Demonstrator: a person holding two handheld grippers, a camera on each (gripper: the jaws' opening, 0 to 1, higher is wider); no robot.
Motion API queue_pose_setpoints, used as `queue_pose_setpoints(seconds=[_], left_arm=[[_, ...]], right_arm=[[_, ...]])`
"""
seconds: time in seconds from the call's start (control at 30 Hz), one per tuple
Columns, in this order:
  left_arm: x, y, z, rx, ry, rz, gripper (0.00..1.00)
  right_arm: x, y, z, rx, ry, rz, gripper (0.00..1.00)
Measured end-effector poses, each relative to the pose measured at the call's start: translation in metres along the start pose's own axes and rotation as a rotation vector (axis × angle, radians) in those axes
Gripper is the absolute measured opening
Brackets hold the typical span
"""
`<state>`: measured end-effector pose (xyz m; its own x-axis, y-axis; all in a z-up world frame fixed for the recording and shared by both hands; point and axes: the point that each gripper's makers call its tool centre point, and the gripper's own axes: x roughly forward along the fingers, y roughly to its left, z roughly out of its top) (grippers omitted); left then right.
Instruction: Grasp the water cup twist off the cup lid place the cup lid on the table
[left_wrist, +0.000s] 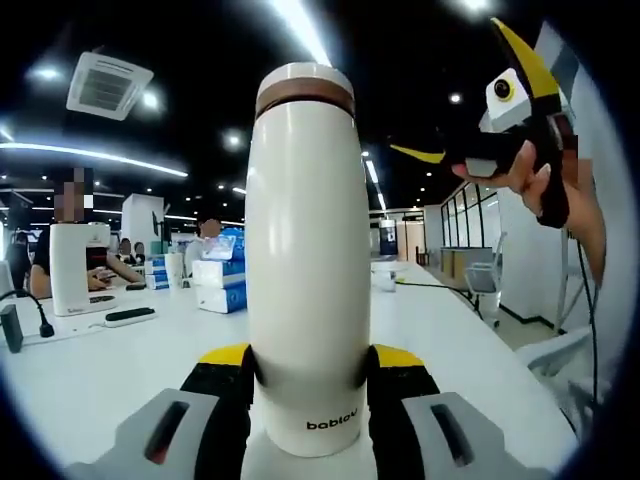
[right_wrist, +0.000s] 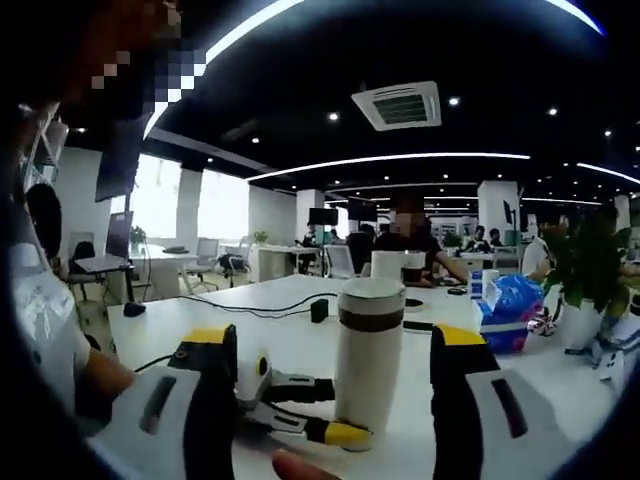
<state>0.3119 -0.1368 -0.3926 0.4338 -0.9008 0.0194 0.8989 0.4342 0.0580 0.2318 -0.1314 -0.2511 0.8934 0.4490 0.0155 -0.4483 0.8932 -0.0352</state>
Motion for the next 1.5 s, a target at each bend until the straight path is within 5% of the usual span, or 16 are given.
queue_pose_setpoints(seconds=[0.3, 0.93, 1.5], left_arm=[[0.001, 0.0, 0.0, 0.0, 0.0, 0.001, 0.46], [0.001, 0.0, 0.0, 0.001, -0.001, 0.0, 0.46], [0.001, 0.0, 0.0, 0.0, -0.001, -0.002, 0.46]], right_arm=[[0.016, -0.007, 0.0, 0.052, -0.024, -0.003, 0.78], [0.057, -0.024, 0.014, 0.023, -0.045, -0.028, 0.76], [0.078, -0.036, 0.009, 0.024, -0.007, -0.046, 0.48]])
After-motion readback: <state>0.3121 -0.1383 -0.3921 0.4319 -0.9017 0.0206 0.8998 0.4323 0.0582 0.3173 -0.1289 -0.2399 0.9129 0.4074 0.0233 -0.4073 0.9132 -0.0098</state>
